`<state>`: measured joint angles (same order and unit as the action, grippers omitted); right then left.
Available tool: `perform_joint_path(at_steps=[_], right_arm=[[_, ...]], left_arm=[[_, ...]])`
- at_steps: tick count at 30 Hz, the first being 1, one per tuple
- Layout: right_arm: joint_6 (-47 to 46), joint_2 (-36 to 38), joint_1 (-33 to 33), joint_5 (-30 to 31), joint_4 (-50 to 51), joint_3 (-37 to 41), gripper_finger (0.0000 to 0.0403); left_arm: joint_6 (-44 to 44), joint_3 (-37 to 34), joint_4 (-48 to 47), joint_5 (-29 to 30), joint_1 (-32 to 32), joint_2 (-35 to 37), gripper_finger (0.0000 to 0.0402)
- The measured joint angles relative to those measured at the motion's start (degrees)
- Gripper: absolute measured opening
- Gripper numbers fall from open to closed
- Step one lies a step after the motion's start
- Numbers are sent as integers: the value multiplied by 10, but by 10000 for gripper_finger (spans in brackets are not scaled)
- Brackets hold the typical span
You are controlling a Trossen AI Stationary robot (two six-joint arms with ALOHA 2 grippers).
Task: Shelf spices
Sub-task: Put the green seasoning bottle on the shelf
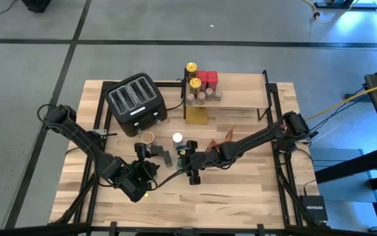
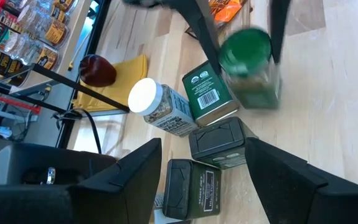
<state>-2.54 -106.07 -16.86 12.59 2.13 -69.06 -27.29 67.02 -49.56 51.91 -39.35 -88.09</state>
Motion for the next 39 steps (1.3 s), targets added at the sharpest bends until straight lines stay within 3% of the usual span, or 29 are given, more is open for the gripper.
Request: perform_joint_path(at_steps=[7,20,24,31,36,39], right_arm=[[1,88,0,66,119,0,213],[11,339,1,244,356,3,214],[-2,422,25,264,383,23,217],[-7,532,153,318,385,91,213],[-18,550,276,312,384,99,213],[-22,543,353,278,374,99,213]], left_arm=[[-5,0,0,0,0,0,224],[-1,0,0,0,0,0,224],[3,0,0,0,0,0,224],[3,0,0,1,0,0,224],[7,0,0,4,0,0,224],[7,0,1,9,0,0,224]])
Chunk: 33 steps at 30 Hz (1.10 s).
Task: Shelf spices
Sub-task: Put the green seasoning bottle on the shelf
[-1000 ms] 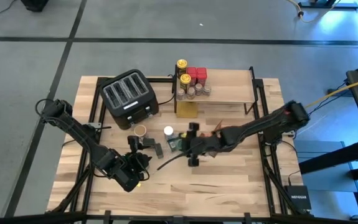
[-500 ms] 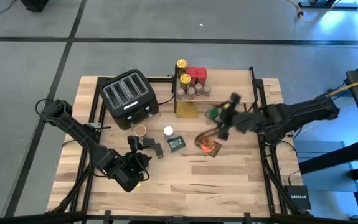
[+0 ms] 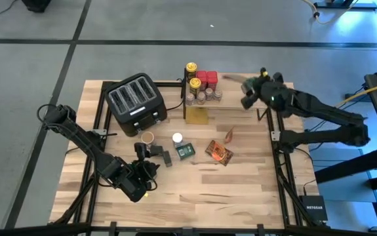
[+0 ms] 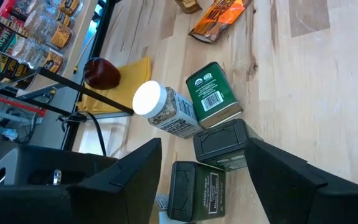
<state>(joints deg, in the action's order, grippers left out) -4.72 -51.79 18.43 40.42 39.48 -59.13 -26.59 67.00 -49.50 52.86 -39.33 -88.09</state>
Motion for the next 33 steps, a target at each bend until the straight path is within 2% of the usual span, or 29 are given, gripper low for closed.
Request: perform_joint_path(at_steps=[5,14,19,33], right_arm=[[-15,-33,115,-81,-21,0,213],[-26,-84,258,-154,-29,0,213],[-31,-92,303,-191,-35,0,213],[-43,-92,361,-195,-43,0,213]], left_arm=[[-1,0,0,1,0,0,224],[-1,0,0,1,0,0,224],[-3,0,0,1,0,0,224],[-4,0,2,1,0,0,224]])
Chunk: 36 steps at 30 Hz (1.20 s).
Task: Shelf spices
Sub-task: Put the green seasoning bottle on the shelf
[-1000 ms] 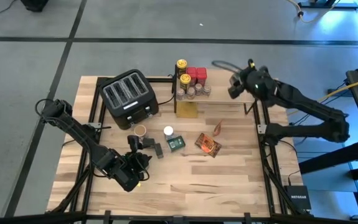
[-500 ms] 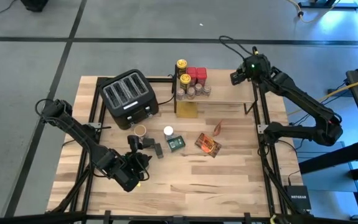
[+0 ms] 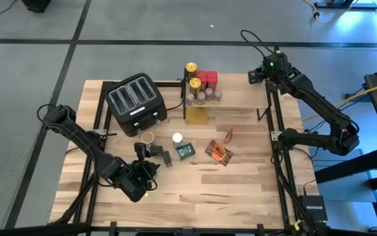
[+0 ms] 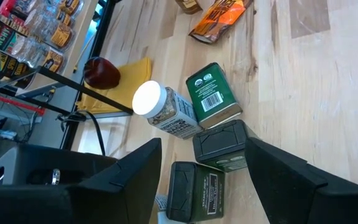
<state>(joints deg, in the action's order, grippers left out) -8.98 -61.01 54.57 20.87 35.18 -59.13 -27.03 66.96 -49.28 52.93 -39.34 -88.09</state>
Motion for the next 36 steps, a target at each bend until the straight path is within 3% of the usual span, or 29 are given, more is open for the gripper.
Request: perform_joint_path(at_steps=[15,28,36], right_arm=[[2,-42,-1,50,-17,-1,229],[2,-41,-2,45,-14,-1,232],[4,-41,-2,45,-10,0,273]], left_arm=[[-2,0,2,0,-1,0,224],[-8,0,2,0,0,0,224],[-10,0,2,-2,0,0,224]])
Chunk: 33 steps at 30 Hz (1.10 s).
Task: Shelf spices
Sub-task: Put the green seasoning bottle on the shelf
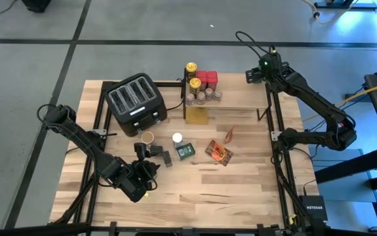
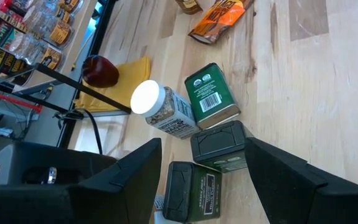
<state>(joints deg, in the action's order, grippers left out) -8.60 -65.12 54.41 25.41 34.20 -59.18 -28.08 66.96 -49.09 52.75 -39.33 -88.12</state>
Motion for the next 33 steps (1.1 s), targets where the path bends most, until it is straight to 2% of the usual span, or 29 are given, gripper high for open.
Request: perform_joint_path(at_steps=[7,14,19,27,33], right_arm=[[11,0,0,11,-4,-6,288],[15,3,-1,18,21,-61,285],[15,4,-7,-40,36,-86,285],[49,9,-106,-36,-4,-87,285],[80,9,-225,-71,-23,-87,285]], left_arm=[[0,0,0,0,0,0,224],[2,0,0,0,0,0,224],[2,0,0,0,0,0,224],[0,0,5,1,0,0,224],[0,0,4,2,0,0,224]])
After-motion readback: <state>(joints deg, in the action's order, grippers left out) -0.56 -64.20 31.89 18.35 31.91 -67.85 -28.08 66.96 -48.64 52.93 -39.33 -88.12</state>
